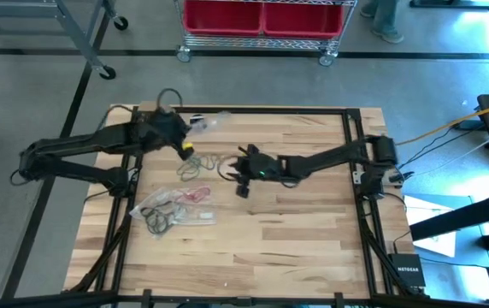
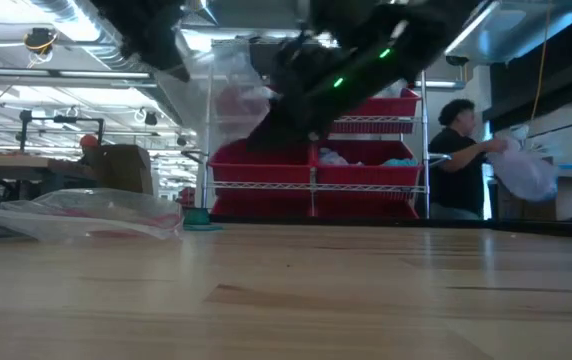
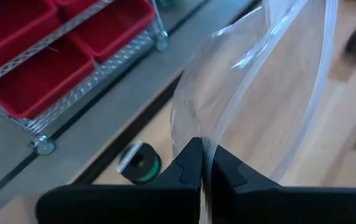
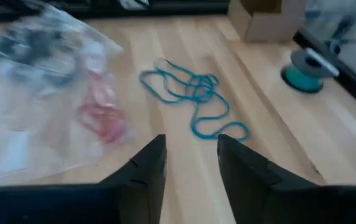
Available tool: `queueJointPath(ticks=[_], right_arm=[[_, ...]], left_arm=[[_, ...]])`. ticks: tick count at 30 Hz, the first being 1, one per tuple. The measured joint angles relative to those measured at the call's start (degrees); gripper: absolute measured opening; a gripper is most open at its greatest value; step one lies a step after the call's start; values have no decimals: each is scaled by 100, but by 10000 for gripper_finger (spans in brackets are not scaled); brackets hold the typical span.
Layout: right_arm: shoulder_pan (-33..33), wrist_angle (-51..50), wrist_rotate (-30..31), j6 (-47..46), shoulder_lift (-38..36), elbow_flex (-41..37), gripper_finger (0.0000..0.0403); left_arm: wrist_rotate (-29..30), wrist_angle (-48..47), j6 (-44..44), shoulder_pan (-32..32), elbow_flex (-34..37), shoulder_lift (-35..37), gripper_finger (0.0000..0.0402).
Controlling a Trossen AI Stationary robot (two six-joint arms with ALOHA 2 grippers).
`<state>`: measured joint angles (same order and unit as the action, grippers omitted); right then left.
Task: Sort rubber bands
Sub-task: Put the blue rubber band into the transparent zip bag
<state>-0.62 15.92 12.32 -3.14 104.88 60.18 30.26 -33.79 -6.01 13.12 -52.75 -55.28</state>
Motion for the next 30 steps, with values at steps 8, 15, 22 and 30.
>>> queueJointPath(ticks=[8,15,22,30], right_arm=[[-502,-914,-811,92,1799,2186,214],[-803,-2154,-940,508,3143,3958,239],[-839,-2674,-938,501,3462,4278,159],[-783,-3063,-1040,540,3456,4283,9]], left_arm=[[2,-38,-137,231,-2,601,0],[-4,-86,-170,118,-2,657,0],[-3,-156,-147,27,-2,653,0],[-2,-170,-166,1,-2,651,0]])
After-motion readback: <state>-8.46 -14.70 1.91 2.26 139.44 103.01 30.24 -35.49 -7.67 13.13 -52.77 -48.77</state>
